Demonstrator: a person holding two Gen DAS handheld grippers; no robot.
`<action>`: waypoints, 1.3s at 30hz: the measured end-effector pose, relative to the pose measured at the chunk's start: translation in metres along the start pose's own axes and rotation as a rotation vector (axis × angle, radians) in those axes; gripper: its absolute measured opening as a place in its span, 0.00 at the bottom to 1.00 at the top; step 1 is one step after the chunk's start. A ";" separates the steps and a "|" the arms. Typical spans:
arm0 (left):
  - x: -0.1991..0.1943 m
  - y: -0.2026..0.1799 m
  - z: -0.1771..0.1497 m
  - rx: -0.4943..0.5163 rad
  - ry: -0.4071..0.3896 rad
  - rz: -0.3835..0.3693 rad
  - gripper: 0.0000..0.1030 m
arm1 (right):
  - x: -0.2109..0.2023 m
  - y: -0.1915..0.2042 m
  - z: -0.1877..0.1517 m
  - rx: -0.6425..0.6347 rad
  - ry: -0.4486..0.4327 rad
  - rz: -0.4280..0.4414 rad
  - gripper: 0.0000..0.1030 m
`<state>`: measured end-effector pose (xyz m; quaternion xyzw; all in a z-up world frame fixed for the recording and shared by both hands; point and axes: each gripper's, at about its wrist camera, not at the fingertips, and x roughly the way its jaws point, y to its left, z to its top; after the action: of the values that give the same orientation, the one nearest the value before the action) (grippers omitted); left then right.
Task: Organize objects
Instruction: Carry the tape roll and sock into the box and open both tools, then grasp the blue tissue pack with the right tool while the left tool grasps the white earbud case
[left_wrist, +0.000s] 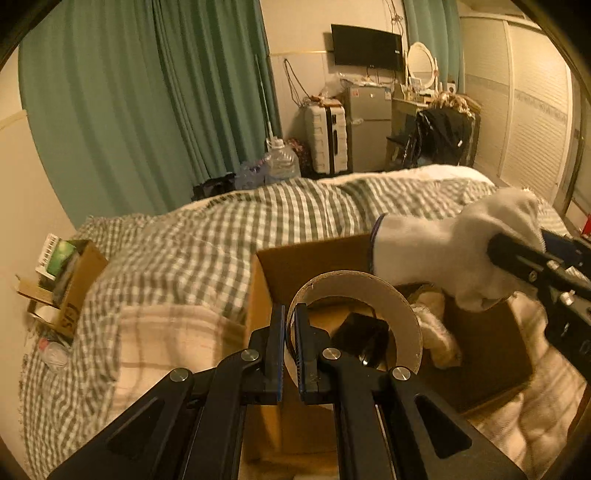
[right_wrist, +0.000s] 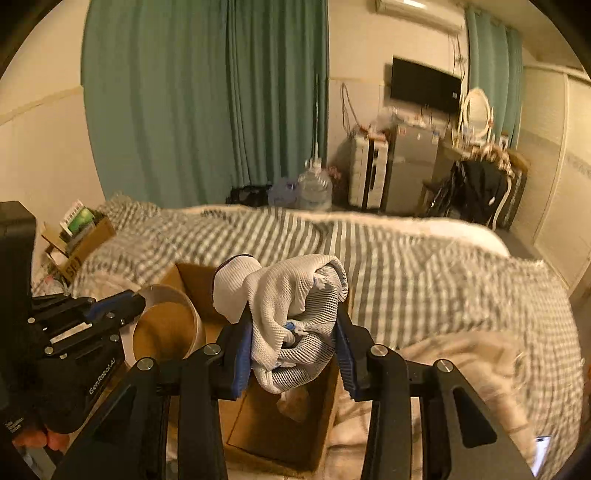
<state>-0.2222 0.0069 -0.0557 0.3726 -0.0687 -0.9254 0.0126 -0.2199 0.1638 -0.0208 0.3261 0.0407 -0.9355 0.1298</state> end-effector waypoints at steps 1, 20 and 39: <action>0.004 -0.001 0.000 0.001 0.003 -0.002 0.05 | 0.007 -0.001 -0.004 -0.001 0.013 0.002 0.37; -0.125 0.016 -0.012 -0.008 -0.046 -0.019 0.98 | -0.130 0.016 0.000 -0.018 -0.077 -0.013 0.73; -0.188 0.053 -0.120 -0.147 -0.098 0.049 1.00 | -0.146 0.081 -0.093 -0.149 0.021 -0.023 0.92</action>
<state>-0.0049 -0.0460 -0.0048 0.3233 -0.0103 -0.9444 0.0594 -0.0321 0.1321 -0.0027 0.3250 0.1153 -0.9277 0.1428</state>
